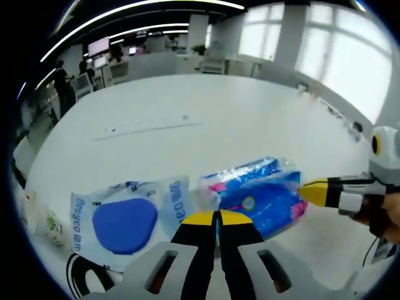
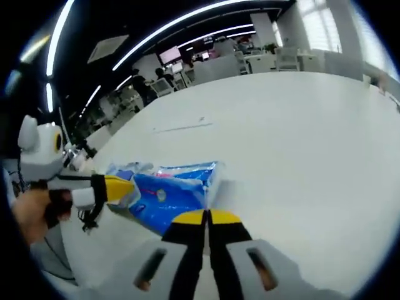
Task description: Arrange the tabletop items into an orderly group along one side of the table until the central work area is clear of visible clutter.
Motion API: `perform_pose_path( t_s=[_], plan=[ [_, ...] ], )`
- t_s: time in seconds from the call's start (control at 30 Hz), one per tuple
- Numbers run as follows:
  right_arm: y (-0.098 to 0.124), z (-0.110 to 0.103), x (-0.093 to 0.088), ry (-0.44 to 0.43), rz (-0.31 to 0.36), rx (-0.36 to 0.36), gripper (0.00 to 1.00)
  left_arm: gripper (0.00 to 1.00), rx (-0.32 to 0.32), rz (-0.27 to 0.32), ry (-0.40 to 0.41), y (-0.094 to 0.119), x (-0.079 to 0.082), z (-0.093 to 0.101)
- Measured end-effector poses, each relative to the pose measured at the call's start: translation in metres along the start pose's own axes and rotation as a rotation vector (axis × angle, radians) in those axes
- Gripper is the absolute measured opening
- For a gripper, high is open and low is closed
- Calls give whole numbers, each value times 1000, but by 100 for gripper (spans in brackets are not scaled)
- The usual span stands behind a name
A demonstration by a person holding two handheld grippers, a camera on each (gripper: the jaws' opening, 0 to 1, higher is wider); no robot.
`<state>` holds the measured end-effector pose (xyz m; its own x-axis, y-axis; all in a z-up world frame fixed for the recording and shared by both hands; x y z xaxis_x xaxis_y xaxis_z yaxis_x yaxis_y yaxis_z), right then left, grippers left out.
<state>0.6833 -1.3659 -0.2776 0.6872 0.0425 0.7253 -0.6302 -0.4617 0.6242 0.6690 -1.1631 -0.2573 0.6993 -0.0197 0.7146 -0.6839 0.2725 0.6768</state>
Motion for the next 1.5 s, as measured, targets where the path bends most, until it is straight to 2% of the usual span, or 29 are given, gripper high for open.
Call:
perform_pose_path(
  t_s=[0.2,0.5,0.67,0.8,1.0,1.13,1.23,1.43,1.5],
  plan=[
    [-5,3,-7,0,-35,4,0,0,3,-37,-22,-5,-7,2],
    [-9,7,-15,-19,-66,6,0,0,6,-42,-9,-6,-9,3],
    [-10,10,-16,-44,-63,6,1,1,6,-5,2,-4,-7,5],
    [-10,9,-17,-66,-61,13,5,11,-3,15,3,-1,-4,8],
    [-4,6,-16,-61,-50,-5,22,26,0,62,-15,8,-2,11],
    [2,6,-13,-56,-24,-4,34,46,3,95,-9,12,1,12],
    [8,5,-10,-58,-6,-4,38,57,1,118,2,17,2,13],
    [18,-1,-9,-59,16,7,46,70,-21,130,48,27,1,14],
    [21,-2,-8,-58,23,10,49,71,-21,128,52,31,1,15]
  ],
)
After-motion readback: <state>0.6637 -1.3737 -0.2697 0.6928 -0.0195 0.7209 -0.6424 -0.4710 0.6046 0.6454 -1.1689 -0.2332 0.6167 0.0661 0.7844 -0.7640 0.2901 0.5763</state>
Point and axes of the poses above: the point that each gripper's makers call its tool centre point, and the gripper's own axes: y roughly backward along the fingers, z roughly to its right, x roughly out of its top, the point moved 10 cm from there along y, roughly backward along the fingers, and after that the axes turned 4 degrees about -x, right-handed, at the moved point
